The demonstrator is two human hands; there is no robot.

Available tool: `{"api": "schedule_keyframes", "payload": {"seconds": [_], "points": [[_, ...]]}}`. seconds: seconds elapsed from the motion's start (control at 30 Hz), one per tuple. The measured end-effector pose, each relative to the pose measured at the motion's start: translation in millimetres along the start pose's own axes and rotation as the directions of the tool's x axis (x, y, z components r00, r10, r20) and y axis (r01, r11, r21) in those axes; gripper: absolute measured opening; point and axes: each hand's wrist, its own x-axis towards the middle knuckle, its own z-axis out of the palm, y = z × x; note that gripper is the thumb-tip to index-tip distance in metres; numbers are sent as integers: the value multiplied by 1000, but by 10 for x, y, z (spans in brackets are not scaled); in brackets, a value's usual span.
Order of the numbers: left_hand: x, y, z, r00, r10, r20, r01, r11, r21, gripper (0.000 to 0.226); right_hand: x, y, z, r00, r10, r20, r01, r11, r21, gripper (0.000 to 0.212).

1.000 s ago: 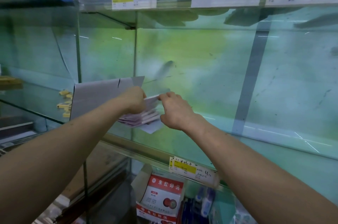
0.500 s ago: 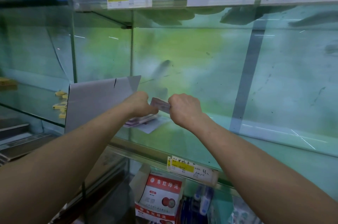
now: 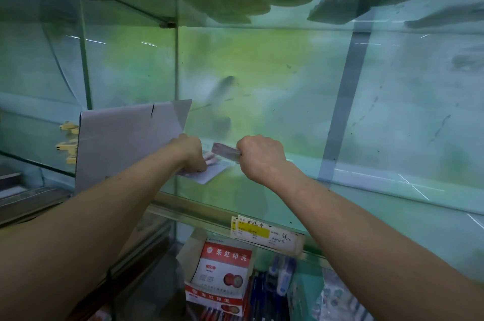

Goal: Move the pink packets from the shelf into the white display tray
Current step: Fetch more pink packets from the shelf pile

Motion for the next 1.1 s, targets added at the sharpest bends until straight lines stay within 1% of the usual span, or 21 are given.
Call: {"api": "schedule_keyframes", "payload": {"seconds": [0.07, 0.1, 0.13, 0.2, 0.23, 0.33, 0.43, 0.5, 0.57, 0.63, 0.77, 0.93, 1.03, 1.1], "points": [[7, -3, -39, 1000, -4, 25, 5, 1000, -31, 34, -23, 14, 8, 1000, -3, 17, 3, 1000, 2, 23], [15, -11, -53, 1000, 2, 14, -1, 998, -56, 33, -36, 21, 12, 1000, -3, 29, 3, 1000, 3, 24], [52, -28, -50, 1000, 5, -14, -6, 996, -91, 33, -51, 29, 13, 999, -2, 37, 2, 1000, 4, 25], [90, -33, -29, 992, 1, -127, -16, 994, -112, 32, -79, 51, 5, 999, 4, 39, -4, 1000, 1, 25], [80, -15, -25, 980, 7, -197, -26, 995, -95, 28, -94, 69, 0, 999, 8, 36, -8, 1000, -7, 25], [-6, 131, -40, 930, 69, -360, -62, 998, 30, 19, -153, 143, -36, 999, 31, 13, -31, 999, -39, 25], [-143, 311, -98, 869, 118, -481, -62, 989, 131, 25, -246, 234, -123, 998, 61, -33, -63, 996, -64, 28], [-203, 435, -144, 841, 148, -520, -69, 983, 168, 25, -319, 313, -200, 996, 79, -52, -83, 993, -81, 26], [-274, 593, -188, 843, 177, -508, -86, 976, 198, 13, -411, 407, -286, 994, 100, -35, -103, 989, -109, 22], [-356, 778, -221, 860, 192, -472, -98, 971, 216, 9, -529, 524, -377, 992, 121, -18, -123, 983, -138, 21], [-545, 1178, -245, 857, 239, -457, -132, 958, 255, 16, -859, 812, -578, 984, 176, 11, -172, 970, -174, 22], [-965, 1798, -313, 848, 345, -402, -244, 928, 281, 20, -1386, 1210, -890, 971, 239, 12, -232, 950, -208, 23], [-1251, 2174, -349, 837, 388, -387, -289, 912, 290, 13, -1752, 1424, -1090, 957, 287, 30, -273, 935, -227, 16], [-1473, 2407, -377, 823, 416, -387, -322, 903, 285, 19, -1991, 1568, -1201, 946, 323, 32, -304, 917, -259, 10]]}}
